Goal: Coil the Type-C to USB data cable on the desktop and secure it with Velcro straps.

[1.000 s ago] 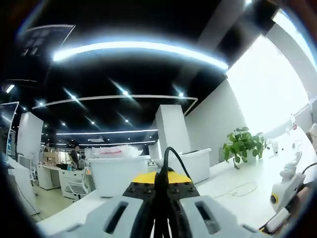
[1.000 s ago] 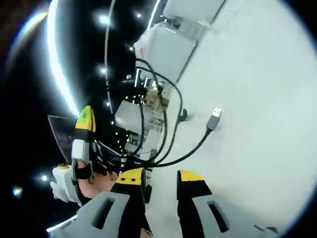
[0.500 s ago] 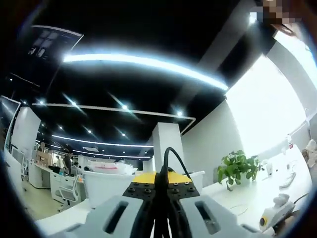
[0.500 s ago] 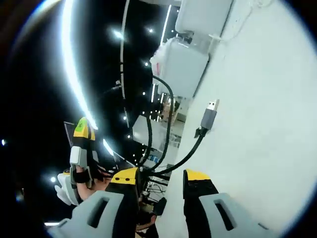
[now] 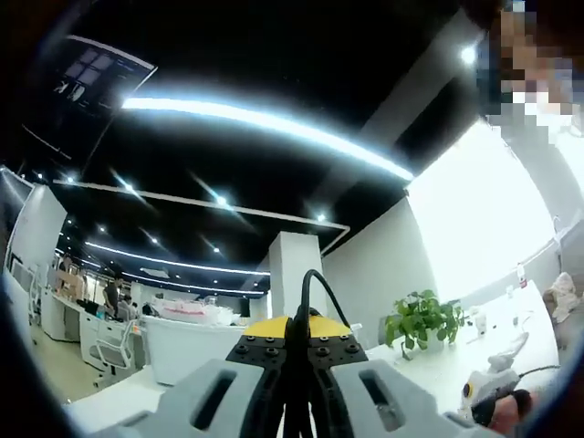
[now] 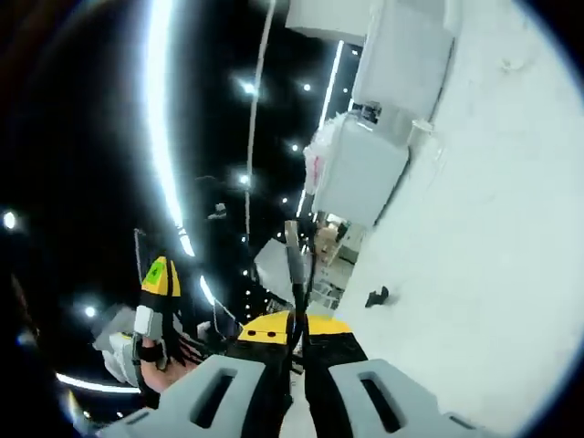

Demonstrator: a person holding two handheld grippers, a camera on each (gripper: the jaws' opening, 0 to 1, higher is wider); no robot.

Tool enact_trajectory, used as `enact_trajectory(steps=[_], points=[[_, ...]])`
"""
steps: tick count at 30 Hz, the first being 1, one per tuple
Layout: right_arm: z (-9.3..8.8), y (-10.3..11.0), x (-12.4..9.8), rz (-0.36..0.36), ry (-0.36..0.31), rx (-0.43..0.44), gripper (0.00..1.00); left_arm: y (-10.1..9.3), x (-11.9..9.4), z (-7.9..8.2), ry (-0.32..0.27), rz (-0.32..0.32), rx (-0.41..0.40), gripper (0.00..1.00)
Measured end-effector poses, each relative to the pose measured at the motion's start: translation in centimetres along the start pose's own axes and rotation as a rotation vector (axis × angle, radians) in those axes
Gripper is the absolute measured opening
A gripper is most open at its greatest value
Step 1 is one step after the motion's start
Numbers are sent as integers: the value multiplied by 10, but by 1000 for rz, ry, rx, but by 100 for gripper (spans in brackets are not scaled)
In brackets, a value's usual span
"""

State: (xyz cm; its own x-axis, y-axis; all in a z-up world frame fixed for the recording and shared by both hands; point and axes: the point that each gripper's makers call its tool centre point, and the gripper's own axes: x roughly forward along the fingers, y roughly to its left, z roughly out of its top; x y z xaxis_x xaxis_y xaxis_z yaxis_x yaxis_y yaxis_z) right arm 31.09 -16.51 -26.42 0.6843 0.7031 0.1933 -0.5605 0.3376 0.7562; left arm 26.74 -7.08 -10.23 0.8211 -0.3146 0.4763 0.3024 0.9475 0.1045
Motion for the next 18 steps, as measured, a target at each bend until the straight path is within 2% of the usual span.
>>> enact_trajectory(steps=[2, 4, 6, 7, 9, 10, 13, 16, 18], points=[[21, 8, -5, -34, -36, -271, 4, -3, -2, -15, 44, -8, 24, 6], [33, 12, -8, -67, -44, -387, 4, -9, -4, -26, 74, -37, 35, 6], [42, 16, -10, -78, -53, -451, 4, -17, -5, -39, 124, -77, 70, 6], [46, 15, -11, -100, -48, -519, 4, -21, -5, -44, 143, -90, 82, 6], [47, 7, -14, -179, 0, -726, 4, -26, -4, -52, 170, -105, 95, 6], [40, 7, -14, -180, 31, -760, 4, -27, -3, -54, 167, -104, 90, 6], [8, -1, -17, -178, 141, -764, 3, -27, -1, -59, 148, -93, 30, 6], [-3, -13, -17, -205, 159, -796, 4, -27, -1, -66, 153, -85, -17, 7], [-1, -16, -17, -223, 161, -836, 4, -31, -2, -72, 164, -103, -50, 7]])
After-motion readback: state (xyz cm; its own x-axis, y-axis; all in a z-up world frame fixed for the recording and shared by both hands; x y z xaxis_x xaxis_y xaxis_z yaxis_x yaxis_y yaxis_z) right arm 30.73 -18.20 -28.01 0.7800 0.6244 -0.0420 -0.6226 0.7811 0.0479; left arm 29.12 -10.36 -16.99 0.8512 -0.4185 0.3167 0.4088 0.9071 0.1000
